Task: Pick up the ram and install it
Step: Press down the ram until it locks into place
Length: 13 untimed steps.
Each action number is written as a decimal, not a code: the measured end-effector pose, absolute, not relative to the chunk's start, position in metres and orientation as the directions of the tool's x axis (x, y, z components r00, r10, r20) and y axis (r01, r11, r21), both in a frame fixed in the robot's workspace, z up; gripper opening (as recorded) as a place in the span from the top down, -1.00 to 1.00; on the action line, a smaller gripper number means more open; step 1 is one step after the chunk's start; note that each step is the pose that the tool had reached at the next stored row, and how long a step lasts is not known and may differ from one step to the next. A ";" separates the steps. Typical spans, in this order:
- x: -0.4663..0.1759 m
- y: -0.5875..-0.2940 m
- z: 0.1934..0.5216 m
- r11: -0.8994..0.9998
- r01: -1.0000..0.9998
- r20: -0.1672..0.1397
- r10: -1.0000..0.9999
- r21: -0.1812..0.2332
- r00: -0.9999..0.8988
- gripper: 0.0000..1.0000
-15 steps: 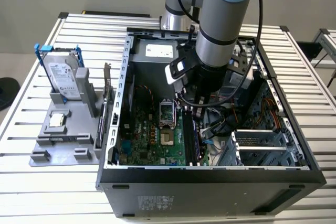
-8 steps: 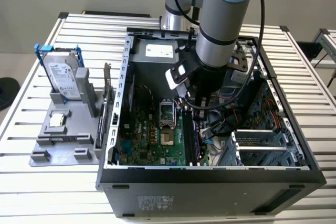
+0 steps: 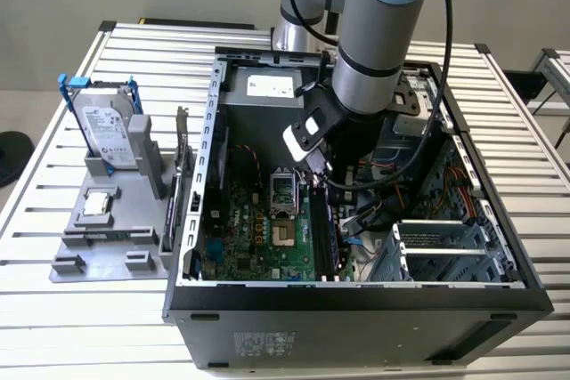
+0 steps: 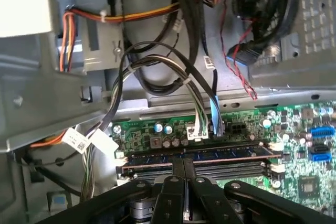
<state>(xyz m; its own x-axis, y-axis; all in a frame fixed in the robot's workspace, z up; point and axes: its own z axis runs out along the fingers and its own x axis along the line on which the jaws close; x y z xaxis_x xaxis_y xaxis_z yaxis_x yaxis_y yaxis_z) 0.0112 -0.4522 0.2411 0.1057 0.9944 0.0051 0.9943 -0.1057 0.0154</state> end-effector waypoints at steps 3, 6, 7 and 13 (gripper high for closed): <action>0.011 -0.452 0.241 -0.052 0.999 0.005 0.999 0.015 0.052 1.00; 0.011 -0.452 0.241 -0.046 0.999 0.005 0.999 0.015 0.046 1.00; 0.011 -0.452 0.241 -0.046 0.999 0.005 0.999 0.015 0.046 1.00; 0.011 -0.459 0.241 -0.046 0.999 0.005 0.999 0.015 0.046 1.00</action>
